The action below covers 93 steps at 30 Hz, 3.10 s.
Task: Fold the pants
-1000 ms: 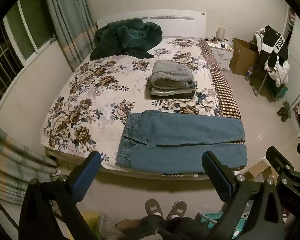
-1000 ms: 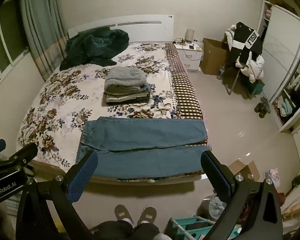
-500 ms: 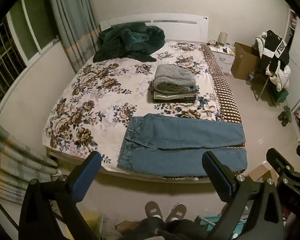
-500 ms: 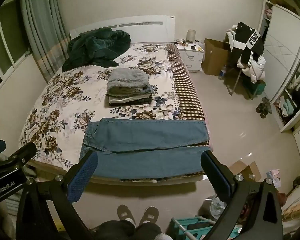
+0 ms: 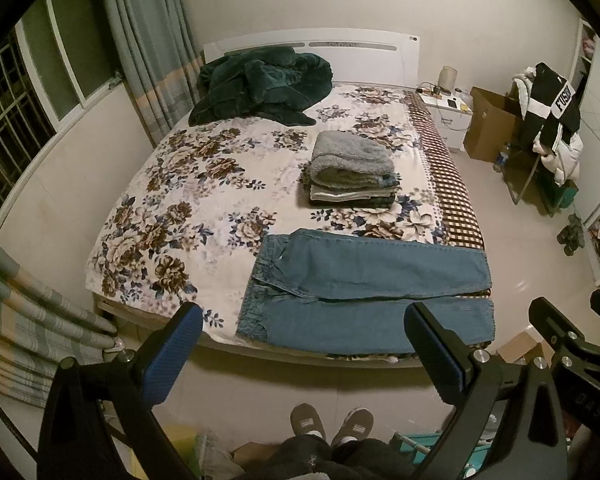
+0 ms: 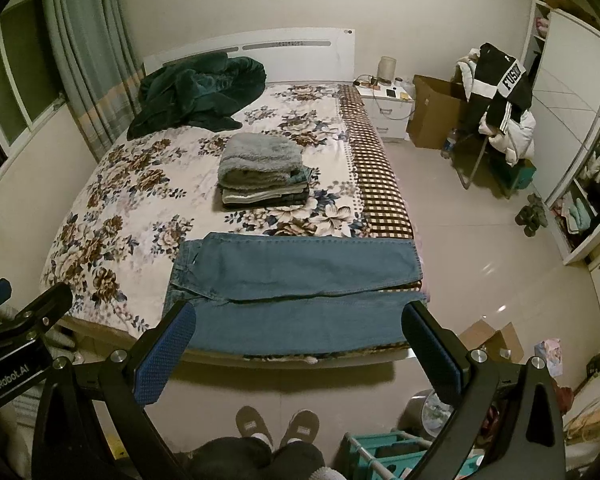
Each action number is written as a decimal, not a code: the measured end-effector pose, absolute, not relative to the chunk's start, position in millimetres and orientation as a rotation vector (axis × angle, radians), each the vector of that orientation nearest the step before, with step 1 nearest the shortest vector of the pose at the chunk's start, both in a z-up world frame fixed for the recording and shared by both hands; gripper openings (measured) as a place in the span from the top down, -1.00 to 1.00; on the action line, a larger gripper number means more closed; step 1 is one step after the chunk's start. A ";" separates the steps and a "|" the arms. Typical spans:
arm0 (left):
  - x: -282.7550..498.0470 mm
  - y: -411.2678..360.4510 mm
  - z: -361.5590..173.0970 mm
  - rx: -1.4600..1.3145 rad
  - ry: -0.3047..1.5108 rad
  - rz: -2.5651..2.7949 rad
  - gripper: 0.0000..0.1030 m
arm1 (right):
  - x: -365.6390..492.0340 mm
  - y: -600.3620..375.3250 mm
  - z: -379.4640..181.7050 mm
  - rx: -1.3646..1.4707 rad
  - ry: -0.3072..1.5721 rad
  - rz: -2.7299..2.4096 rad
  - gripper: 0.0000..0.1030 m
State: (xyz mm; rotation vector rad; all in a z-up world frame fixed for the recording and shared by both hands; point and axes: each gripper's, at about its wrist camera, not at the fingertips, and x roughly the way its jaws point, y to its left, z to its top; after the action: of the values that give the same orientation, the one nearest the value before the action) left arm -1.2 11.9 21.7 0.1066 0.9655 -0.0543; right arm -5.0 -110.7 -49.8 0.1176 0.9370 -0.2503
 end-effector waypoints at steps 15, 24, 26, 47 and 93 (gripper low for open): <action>0.9 13.9 26.4 0.105 0.962 -0.053 -1.00 | -1.5 -108.9 -48.6 0.120 0.945 -0.247 -1.00; 0.7 15.3 27.1 0.104 0.958 -0.053 -1.00 | 3.7 -111.6 -45.1 0.118 0.947 -0.243 -1.00; 0.4 15.1 27.1 0.105 0.958 -0.052 -1.00 | 4.6 -112.0 -44.6 0.119 0.947 -0.243 -1.00; 0.5 18.1 30.4 0.105 0.954 -0.051 -1.00 | 4.9 -106.5 -44.9 0.117 0.949 -0.246 -1.00; 332.4 -19.8 -276.9 0.027 1.538 0.224 -1.00 | 284.5 -350.4 -407.3 0.629 1.372 -0.572 -1.00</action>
State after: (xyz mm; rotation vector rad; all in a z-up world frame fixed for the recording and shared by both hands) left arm 332.4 -19.8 -276.9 0.0271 1.5376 0.2244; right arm 284.5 -350.4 -407.3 0.6289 1.3720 -0.5720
